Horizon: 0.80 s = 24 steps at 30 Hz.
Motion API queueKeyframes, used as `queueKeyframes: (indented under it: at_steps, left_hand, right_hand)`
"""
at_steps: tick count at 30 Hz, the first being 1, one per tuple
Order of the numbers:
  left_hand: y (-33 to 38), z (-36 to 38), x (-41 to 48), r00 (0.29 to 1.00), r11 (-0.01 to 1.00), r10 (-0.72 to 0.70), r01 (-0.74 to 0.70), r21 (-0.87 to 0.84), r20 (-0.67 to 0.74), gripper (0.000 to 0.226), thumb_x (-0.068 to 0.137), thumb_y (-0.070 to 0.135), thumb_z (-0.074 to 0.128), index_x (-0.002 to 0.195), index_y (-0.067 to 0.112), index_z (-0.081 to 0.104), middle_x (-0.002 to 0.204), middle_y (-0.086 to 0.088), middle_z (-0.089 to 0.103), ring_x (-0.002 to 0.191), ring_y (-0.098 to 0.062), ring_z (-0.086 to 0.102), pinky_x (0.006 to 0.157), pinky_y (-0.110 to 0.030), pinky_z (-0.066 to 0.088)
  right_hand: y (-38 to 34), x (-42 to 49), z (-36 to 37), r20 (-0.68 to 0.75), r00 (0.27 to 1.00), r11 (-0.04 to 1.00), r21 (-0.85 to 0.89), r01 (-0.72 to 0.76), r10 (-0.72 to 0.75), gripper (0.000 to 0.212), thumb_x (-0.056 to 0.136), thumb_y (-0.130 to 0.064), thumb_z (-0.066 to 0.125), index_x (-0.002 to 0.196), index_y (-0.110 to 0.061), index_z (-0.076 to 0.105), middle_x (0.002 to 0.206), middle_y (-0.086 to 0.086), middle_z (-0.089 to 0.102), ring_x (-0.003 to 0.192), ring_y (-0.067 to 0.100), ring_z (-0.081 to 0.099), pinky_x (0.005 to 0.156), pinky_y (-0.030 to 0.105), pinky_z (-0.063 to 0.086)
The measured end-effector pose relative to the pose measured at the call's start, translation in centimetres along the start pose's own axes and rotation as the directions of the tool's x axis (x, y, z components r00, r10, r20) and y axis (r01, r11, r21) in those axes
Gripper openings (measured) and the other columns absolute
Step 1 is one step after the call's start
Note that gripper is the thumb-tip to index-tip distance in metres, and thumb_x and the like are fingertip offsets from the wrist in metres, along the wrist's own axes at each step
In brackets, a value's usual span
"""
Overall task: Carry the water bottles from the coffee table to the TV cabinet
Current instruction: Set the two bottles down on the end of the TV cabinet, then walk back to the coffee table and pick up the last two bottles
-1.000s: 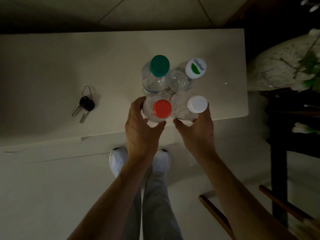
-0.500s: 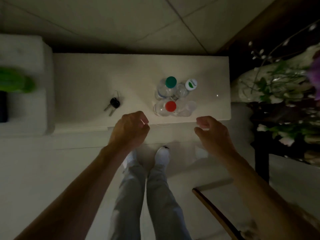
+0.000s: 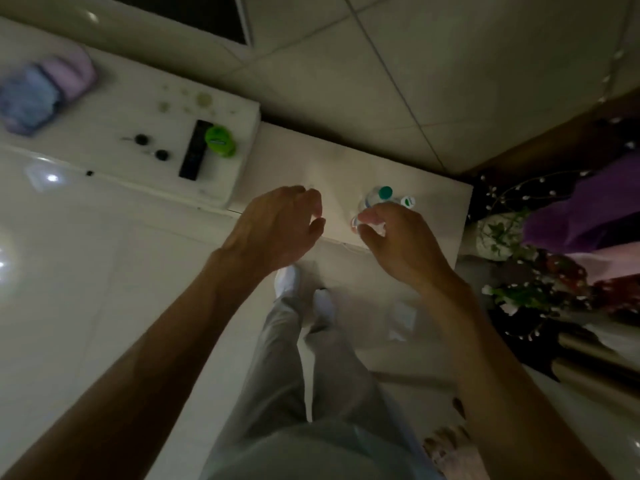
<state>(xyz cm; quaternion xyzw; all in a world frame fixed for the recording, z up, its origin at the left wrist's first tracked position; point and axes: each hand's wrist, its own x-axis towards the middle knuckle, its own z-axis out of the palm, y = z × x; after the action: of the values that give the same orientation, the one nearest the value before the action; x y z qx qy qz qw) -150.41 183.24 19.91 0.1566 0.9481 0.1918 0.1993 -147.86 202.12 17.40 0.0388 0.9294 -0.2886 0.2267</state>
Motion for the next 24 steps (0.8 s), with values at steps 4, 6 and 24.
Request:
queueKeyframes:
  at_steps: [4,6,24]
  left_hand:
    - [1.5,-3.0,-5.6,0.991,0.992,-0.13,0.13,-0.01,-0.014,0.03,0.095,0.037,0.05,0.117,0.017,0.057,0.113,-0.001,0.064,0.101,-0.016,0.06,0.082,-0.027,0.044]
    - [2.0,-3.9,-8.6,0.981,0.981,-0.192,0.192,-0.014,-0.01,0.034,0.096,0.038,0.049,0.122,0.017,0.054,0.116,-0.001,0.062,0.101,-0.015,0.058,0.083,-0.025,0.042]
    - [-4.4,-2.3,-39.2,0.719,0.722,-0.686,0.655,-0.223,-0.111,0.04,0.094,0.044,0.049,0.125,0.02,0.051,0.122,0.001,0.06,0.102,-0.015,0.059,0.087,-0.029,0.049]
  right_hand:
    - [-3.3,-2.4,-1.8,0.095,0.988,0.99,-0.059,0.128,-0.122,0.033,0.096,-0.033,0.057,0.123,-0.014,0.062,0.124,0.003,0.065,0.113,0.019,0.061,0.096,0.032,0.049]
    - [-4.3,-3.8,-2.4,0.137,0.98,0.984,-0.079,0.158,-0.146,0.033,0.096,-0.032,0.056,0.122,-0.013,0.061,0.124,0.004,0.065,0.113,0.02,0.061,0.096,0.034,0.05]
    - [-22.1,-16.9,6.5,0.539,0.746,0.752,-0.281,0.596,-0.39,0.039,0.098,-0.034,0.051,0.132,-0.015,0.054,0.132,0.003,0.059,0.118,0.018,0.056,0.096,0.03,0.045]
